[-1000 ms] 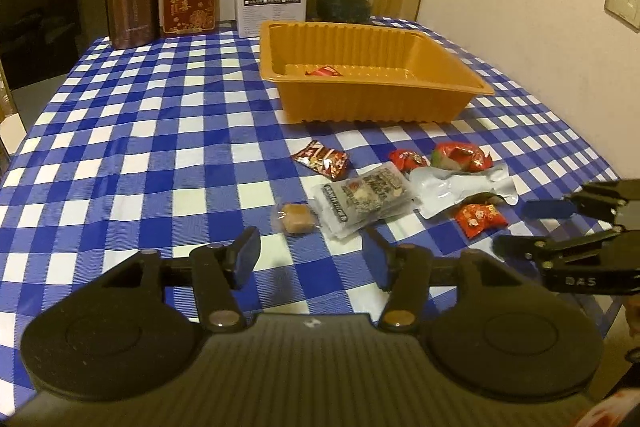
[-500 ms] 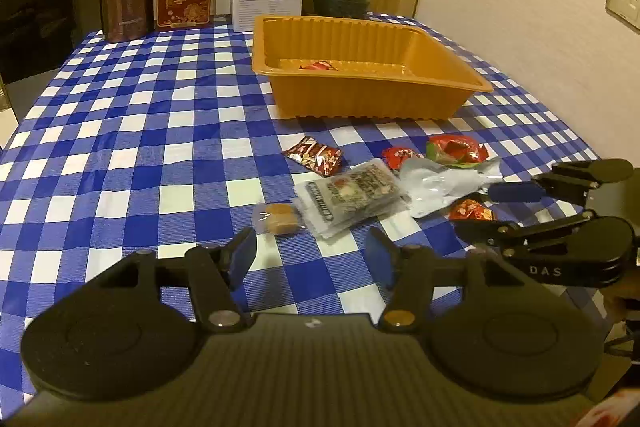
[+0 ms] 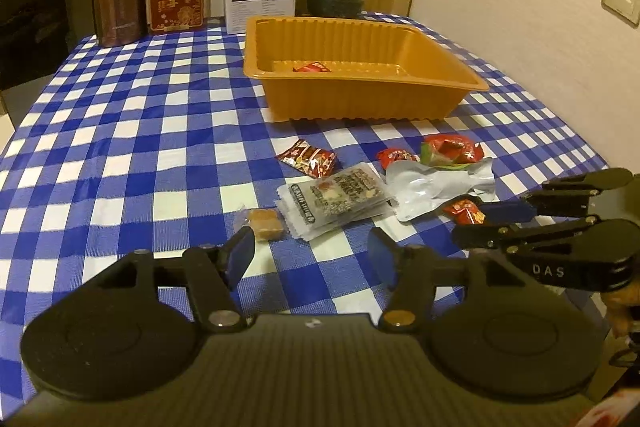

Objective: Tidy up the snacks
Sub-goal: 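Move both tools back toward the remaining snacks on the tablecloth, then grasp the clear nut packet with the left tool while the right tool grasps a red candy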

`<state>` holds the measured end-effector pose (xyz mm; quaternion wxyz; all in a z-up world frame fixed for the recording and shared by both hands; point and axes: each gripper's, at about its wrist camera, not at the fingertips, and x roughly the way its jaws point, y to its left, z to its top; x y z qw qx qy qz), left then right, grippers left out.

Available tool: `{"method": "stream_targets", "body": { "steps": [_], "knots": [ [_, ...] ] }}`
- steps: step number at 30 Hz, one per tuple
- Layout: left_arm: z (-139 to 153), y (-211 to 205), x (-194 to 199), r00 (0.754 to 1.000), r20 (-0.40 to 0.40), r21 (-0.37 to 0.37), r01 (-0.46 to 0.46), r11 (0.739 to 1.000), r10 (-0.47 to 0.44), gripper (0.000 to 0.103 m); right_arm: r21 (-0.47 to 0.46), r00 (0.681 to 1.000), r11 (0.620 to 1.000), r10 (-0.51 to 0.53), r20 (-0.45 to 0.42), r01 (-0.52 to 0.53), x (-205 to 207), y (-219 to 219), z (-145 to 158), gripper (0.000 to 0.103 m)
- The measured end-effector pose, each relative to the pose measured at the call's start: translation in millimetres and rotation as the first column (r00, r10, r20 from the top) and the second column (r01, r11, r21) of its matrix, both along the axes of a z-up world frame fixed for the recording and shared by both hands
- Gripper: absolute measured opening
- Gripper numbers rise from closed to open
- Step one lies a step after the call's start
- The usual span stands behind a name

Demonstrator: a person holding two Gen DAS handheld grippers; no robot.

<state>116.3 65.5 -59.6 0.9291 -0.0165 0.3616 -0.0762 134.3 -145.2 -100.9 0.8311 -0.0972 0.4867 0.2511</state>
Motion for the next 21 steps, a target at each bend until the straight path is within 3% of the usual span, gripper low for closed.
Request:
{"method": "stream_targets", "body": {
  "steps": [7, 11, 16, 21],
  "knots": [
    [6, -7, 19, 0.995, 0.027, 0.129, 0.094, 0.987, -0.098, 0.062, 0.015, 0.999, 0.999, -0.029, -0.016, 0.029, 1, 1, 1, 0.027],
    [4, -12, 35, 0.983, 0.008, 0.162, 0.179, 0.971, -0.182, 0.062, 0.021, 0.998, 0.998, -0.057, -0.023, 0.057, -1, -3, 6, 0.026],
    [-6, -30, 53, 0.934, -0.045, 0.242, 0.353, 0.904, -0.353, 0.062, 0.019, 0.997, 0.997, -0.079, -0.01, 0.079, -8, -9, 16, 0.026],
    [-15, -39, 65, 0.903, -0.085, 0.267, 0.427, 0.864, -0.42, 0.062, 0.019, 0.994, 0.994, -0.108, -0.015, 0.109, -6, -15, 17, 0.026]
  ]
}}
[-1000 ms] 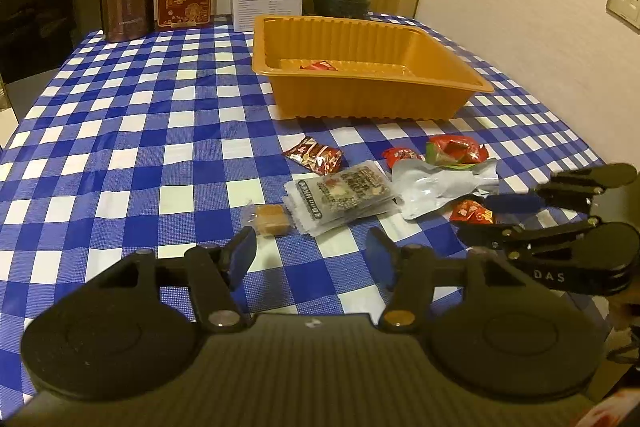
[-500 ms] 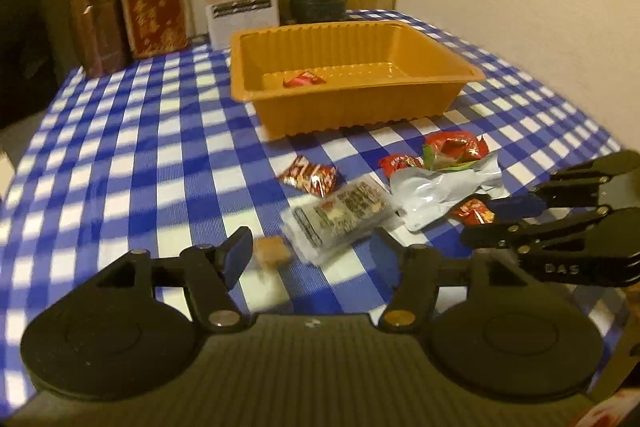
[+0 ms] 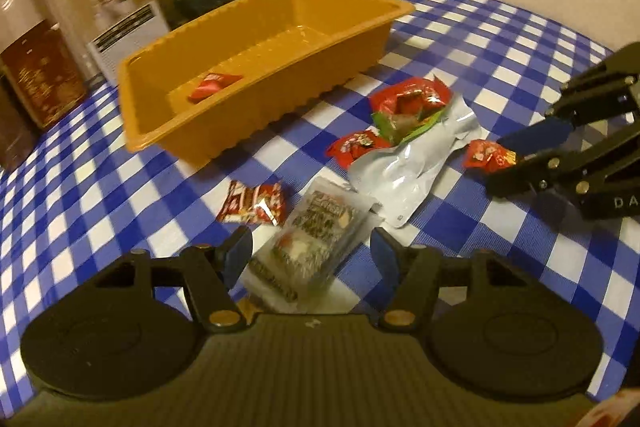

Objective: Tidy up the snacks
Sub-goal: 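Grasp the clear nut packet with the left tool while the right tool grasps a red candy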

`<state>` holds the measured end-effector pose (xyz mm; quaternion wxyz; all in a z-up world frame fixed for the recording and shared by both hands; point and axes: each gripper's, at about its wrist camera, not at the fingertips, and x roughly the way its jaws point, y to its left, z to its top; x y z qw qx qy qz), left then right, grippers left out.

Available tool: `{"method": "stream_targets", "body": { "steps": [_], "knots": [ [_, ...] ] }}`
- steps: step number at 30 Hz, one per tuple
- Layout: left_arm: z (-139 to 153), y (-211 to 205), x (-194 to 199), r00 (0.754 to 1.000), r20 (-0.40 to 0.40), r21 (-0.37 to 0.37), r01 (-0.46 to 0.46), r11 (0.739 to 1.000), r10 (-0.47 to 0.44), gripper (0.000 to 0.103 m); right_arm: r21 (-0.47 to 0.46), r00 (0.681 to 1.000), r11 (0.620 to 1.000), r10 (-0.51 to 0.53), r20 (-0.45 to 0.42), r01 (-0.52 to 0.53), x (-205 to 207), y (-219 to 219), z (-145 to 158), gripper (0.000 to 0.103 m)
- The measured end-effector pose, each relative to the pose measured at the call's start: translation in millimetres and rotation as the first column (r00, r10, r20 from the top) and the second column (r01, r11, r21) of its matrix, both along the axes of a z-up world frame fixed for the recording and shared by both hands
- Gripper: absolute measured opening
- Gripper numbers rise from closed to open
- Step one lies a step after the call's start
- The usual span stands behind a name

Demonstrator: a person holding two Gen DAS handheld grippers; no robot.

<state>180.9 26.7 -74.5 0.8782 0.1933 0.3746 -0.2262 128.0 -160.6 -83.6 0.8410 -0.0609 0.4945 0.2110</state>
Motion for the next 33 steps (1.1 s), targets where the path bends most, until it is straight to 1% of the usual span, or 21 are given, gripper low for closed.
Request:
{"method": "stream_targets", "body": {
  "steps": [3, 6, 9, 12, 14, 15, 20, 22, 23, 24, 28, 31, 33],
  "knots": [
    [-3, 0, 6, 1.0, -0.024, -0.006, 0.008, 1.0, -0.008, 0.062, 0.004, 1.0, 1.0, -0.015, -0.004, 0.015, 2, -1, 0, 0.026],
    [-2, 1, 5, 0.999, -0.048, -0.018, -0.016, 1.0, 0.015, 0.062, 0.018, 1.0, 1.0, -0.023, -0.005, 0.023, 3, 0, 2, 0.026],
    [4, -1, 1, 0.994, -0.093, -0.03, -0.054, 0.998, 0.051, 0.061, 0.021, 1.0, 0.999, -0.026, 0.0, 0.026, 3, 0, 5, 0.026],
    [9, -1, -9, 0.985, -0.136, -0.071, -0.113, 0.991, 0.102, 0.058, 0.02, 0.999, 0.999, -0.034, 0.0, 0.034, 4, 1, 5, 0.026],
    [10, -1, -15, 0.983, -0.142, -0.107, -0.13, 0.986, 0.114, 0.058, 0.021, 0.999, 0.999, -0.042, -0.003, 0.042, 5, -1, 5, 0.026],
    [9, -1, -15, 0.984, -0.14, -0.112, -0.13, 0.985, 0.114, 0.058, 0.022, 0.999, 0.999, -0.048, -0.004, 0.048, 5, -1, 5, 0.026],
    [-1, -7, -12, 0.99, -0.097, -0.079, -0.109, 0.991, 0.101, 0.052, 0.032, 0.998, 0.998, -0.061, -0.005, 0.061, 6, -3, 7, 0.026],
    [-3, -10, -12, 0.994, -0.072, -0.051, -0.09, 0.995, 0.086, 0.047, 0.032, 0.998, 0.998, -0.061, -0.005, 0.061, 7, -2, 6, 0.026],
    [-4, -11, -12, 0.995, -0.062, -0.037, -0.084, 0.996, 0.082, 0.042, 0.032, 0.998, 0.998, -0.062, -0.006, 0.062, 6, -2, 6, 0.026],
    [-5, -12, -12, 0.995, -0.061, -0.032, -0.08, 0.996, 0.078, 0.041, 0.033, 0.998, 0.997, -0.064, -0.006, 0.064, 6, -1, 6, 0.026],
    [-3, -11, -14, 0.993, -0.088, -0.043, -0.088, 0.995, 0.084, 0.037, 0.037, 0.998, 0.997, -0.061, -0.005, 0.061, 7, 0, 7, 0.026],
    [1, -7, -16, 0.982, -0.148, -0.092, -0.13, 0.987, 0.116, 0.036, 0.04, 0.998, 0.998, -0.058, -0.002, 0.058, 8, 3, 9, 0.026],
    [2, -8, -19, 0.98, -0.157, -0.098, -0.139, 0.985, 0.123, 0.036, 0.04, 0.998, 0.998, -0.058, -0.001, 0.058, 8, 3, 10, 0.026]
  ]
}}
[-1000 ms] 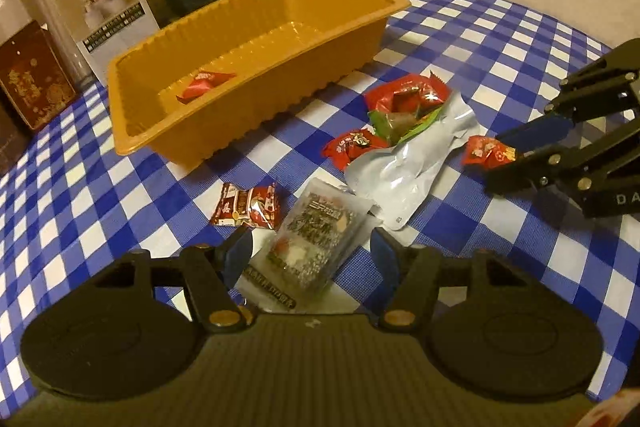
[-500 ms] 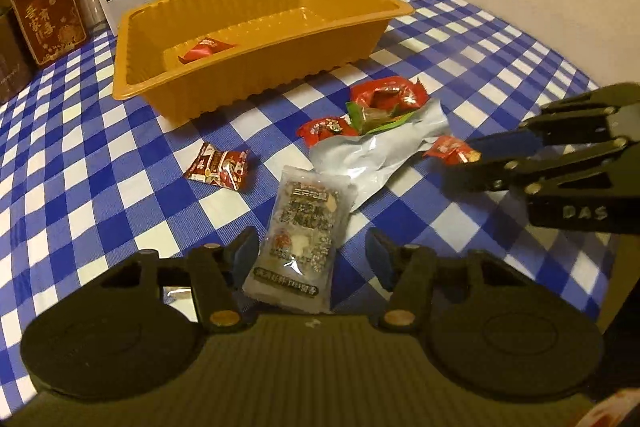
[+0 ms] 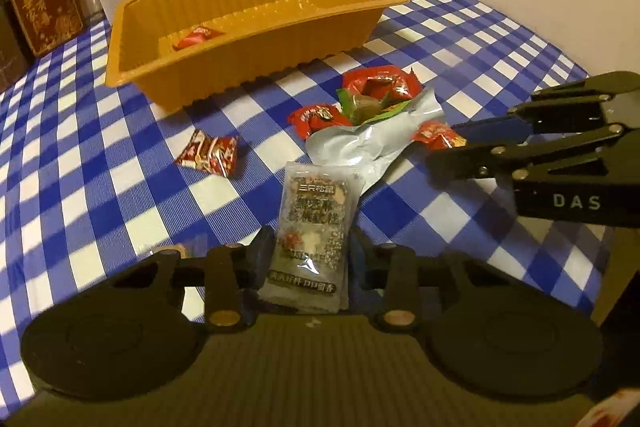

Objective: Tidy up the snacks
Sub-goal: 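Grasp the clear nut packet with the left tool while the right tool grasps a red candy, then carry both snacks into the orange tray and open both tools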

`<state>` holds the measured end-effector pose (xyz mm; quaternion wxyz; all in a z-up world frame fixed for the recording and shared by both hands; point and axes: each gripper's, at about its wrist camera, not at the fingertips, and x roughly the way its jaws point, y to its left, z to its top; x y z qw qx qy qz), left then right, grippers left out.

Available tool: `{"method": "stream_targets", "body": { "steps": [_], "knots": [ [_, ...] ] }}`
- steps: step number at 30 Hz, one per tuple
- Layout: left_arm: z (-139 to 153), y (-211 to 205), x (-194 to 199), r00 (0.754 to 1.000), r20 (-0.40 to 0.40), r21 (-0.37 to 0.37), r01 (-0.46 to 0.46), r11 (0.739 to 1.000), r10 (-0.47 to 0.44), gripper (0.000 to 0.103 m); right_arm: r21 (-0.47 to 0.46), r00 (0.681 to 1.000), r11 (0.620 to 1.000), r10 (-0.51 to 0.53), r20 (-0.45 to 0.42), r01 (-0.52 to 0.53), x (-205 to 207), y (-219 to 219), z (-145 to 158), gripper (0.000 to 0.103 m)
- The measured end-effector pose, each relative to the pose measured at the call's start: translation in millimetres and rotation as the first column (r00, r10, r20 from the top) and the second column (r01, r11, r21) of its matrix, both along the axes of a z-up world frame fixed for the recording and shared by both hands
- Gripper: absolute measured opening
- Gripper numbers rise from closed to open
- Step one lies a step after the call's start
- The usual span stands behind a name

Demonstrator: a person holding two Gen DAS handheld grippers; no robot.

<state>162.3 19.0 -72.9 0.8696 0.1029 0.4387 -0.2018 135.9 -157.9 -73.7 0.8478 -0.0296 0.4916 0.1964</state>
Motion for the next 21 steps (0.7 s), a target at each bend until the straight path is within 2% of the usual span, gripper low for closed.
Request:
{"method": "stream_targets", "body": {
  "steps": [5, 12, 21],
  "knots": [
    [2, 0, -4, 1.0, 0.005, -0.004, -0.026, 1.0, 0.026, 0.034, -0.001, 1.0, 1.0, -0.007, 0.002, 0.007, 0, 0, 1, 0.026],
    [11, 14, -11, 0.992, 0.01, -0.051, -0.125, 0.991, 0.126, 0.034, 0.011, 1.0, 1.0, -0.008, 0.025, 0.007, 1, 4, 10, 0.026],
    [53, 15, -6, 0.977, 0.086, -0.144, -0.184, 0.972, 0.197, 0.034, 0.023, 0.995, 0.999, -0.031, 0.092, 0.029, 12, 7, 33, 0.026]
  ]
}}
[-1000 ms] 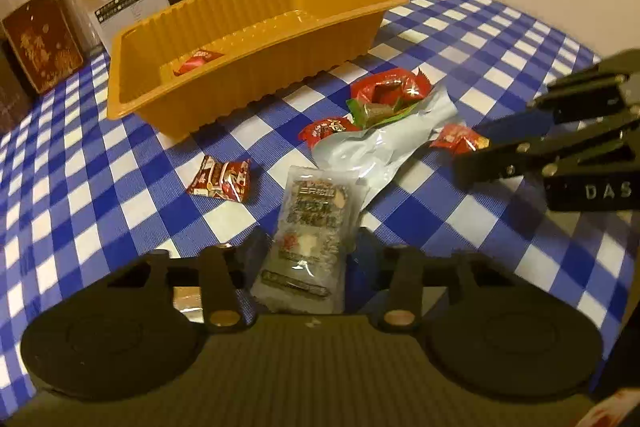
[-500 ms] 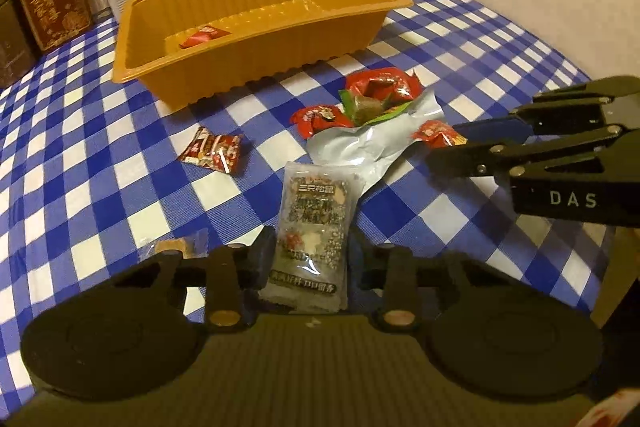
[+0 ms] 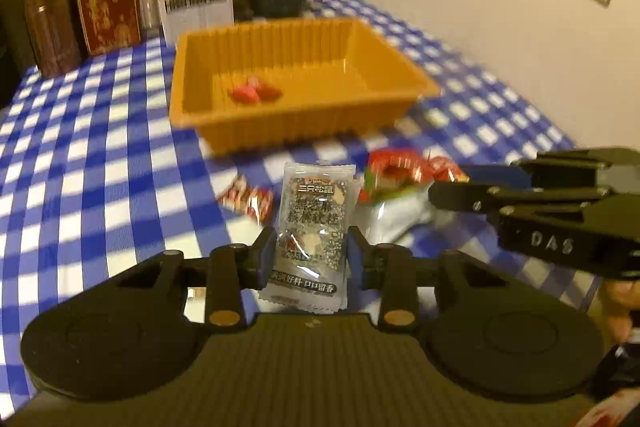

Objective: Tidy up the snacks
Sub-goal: 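Carry both snacks into the orange tray and open both tools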

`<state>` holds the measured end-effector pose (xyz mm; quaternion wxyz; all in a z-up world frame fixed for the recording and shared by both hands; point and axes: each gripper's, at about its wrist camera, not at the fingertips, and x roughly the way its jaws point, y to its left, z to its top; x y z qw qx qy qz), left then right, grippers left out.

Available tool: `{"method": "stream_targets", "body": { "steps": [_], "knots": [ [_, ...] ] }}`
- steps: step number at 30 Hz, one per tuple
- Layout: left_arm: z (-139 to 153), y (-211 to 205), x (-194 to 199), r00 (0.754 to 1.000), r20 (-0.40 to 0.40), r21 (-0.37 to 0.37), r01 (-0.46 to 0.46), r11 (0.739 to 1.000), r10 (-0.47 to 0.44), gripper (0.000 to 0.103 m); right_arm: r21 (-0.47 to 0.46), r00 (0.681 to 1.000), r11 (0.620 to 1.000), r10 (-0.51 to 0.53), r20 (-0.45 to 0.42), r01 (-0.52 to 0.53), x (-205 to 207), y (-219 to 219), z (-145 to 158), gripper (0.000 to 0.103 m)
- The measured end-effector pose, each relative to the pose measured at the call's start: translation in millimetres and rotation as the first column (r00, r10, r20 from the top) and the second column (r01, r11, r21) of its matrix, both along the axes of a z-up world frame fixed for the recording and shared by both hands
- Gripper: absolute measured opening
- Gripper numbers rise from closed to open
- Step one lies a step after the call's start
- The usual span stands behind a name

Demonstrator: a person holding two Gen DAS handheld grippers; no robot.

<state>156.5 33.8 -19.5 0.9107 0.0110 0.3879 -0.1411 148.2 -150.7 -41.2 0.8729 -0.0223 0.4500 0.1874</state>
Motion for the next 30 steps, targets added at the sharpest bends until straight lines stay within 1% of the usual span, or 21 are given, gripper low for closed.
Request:
{"method": "stream_targets", "body": {
  "steps": [4, 8, 11, 14, 20, 30],
  "knots": [
    [17, -3, 13, 0.999, 0.037, -0.03, -0.019, 0.999, 0.021, 0.034, 0.007, 0.999, 1.0, -0.017, 0.044, 0.017, 13, -2, 13, 0.026],
    [34, -7, 31, 0.996, 0.077, -0.044, -0.032, 0.999, 0.035, 0.034, 0.02, 0.996, 0.999, -0.04, 0.082, 0.039, 30, -4, 25, 0.026],
    [44, -10, 46, 0.993, 0.104, -0.053, -0.042, 0.998, 0.047, 0.034, 0.032, 0.994, 0.998, -0.057, 0.095, 0.054, 44, -8, 29, 0.026],
    [49, -11, 61, 0.992, 0.112, -0.071, -0.054, 0.996, 0.061, 0.034, 0.033, 0.993, 0.998, -0.06, 0.106, 0.056, 58, -9, 32, 0.026],
    [49, -9, 91, 0.989, 0.125, -0.069, -0.076, 0.995, 0.084, 0.034, 0.036, 0.991, 0.997, -0.076, 0.114, 0.073, 88, -13, 30, 0.026],
    [36, -2, 123, 0.986, 0.127, -0.074, -0.101, 0.992, 0.11, 0.034, 0.035, 0.989, 0.995, -0.099, 0.107, 0.095, 129, -14, 8, 0.026]
  ]
}}
